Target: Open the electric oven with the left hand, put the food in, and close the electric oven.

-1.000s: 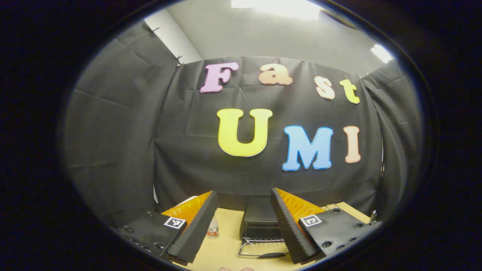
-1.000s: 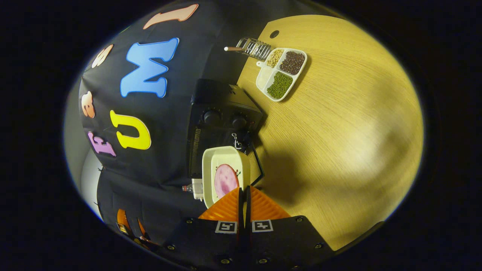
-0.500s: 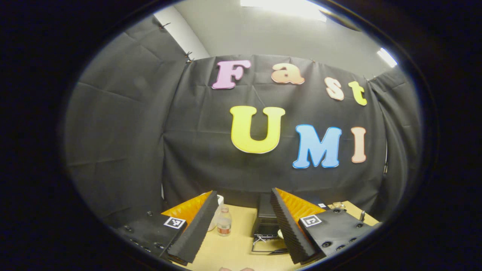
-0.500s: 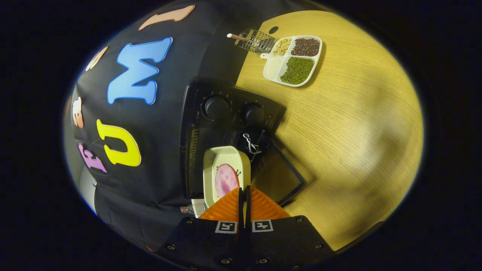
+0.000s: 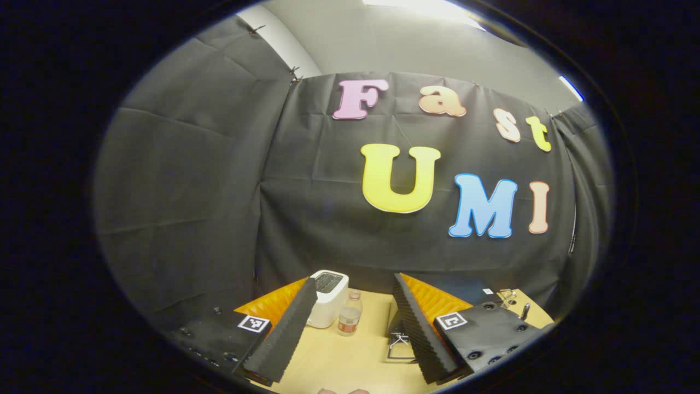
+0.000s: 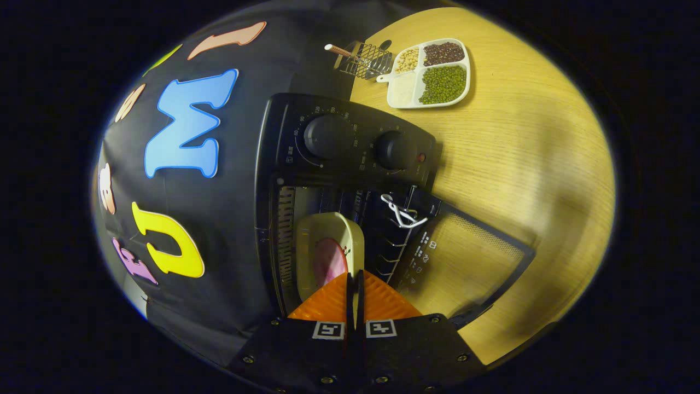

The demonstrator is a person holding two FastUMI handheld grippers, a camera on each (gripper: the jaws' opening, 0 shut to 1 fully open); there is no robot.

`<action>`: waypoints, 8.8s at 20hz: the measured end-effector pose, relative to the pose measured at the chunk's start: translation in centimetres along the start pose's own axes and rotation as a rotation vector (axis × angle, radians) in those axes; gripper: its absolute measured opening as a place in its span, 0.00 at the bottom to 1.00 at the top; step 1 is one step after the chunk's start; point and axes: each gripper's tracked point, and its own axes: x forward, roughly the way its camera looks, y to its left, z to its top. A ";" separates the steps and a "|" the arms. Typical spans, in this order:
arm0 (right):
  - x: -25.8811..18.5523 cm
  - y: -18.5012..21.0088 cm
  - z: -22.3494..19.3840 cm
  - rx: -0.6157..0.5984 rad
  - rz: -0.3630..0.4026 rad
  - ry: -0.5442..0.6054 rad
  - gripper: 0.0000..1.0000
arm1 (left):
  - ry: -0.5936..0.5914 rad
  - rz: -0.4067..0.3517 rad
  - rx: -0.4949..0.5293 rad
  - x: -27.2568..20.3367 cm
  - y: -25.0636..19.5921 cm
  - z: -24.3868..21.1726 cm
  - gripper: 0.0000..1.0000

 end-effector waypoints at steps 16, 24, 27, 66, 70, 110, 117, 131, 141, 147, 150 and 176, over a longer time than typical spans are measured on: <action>7.2 1.0 0.0 0.266 -0.096 -0.269 0.00 | 0.035 0.102 -0.014 -0.5 4.3 -0.8 0.98; 7.5 1.6 -1.6 0.194 -0.128 -0.188 0.04 | 0.022 0.027 -0.013 1.0 0.5 -0.4 0.95; 6.0 1.9 -1.2 0.138 -0.129 -0.164 0.11 | 0.011 -0.010 -0.013 1.6 -1.7 -0.1 0.98; -34.9 20.9 14.5 -1.316 0.308 -0.521 0.93 | 0.254 -0.444 0.033 0.3 -29.3 -6.5 0.98; -35.0 20.2 14.9 -1.317 0.299 -0.516 0.93 | 0.413 -0.442 0.095 0.8 -28.8 -12.4 0.95; -32.3 14.1 21.6 -1.228 0.074 -0.455 0.93 | 1.207 -0.274 0.302 5.1 -22.7 -41.7 0.96; -31.4 14.3 20.1 -1.224 0.101 -0.420 0.93 | 1.120 -0.280 0.280 4.7 -22.9 -38.2 0.95; -31.2 13.1 20.8 -1.164 0.087 -0.391 0.93 | 1.030 -0.278 0.289 5.3 -23.4 -34.2 0.95; -30.7 13.2 21.1 -1.220 0.077 -0.389 0.93 | 0.950 -0.279 0.298 6.8 -24.1 -31.5 0.93; -30.9 13.5 21.1 -1.264 0.075 -0.399 0.93 | 0.898 -0.285 0.260 8.3 -25.2 -30.2 0.96; -30.9 13.6 21.4 -1.276 0.073 -0.403 0.93 | 0.807 -0.293 0.226 9.1 -26.2 -27.8 0.95; -36.7 20.7 14.1 -1.377 0.216 -0.553 0.93 | -0.085 -0.353 0.057 -5.2 -25.8 2.7 0.95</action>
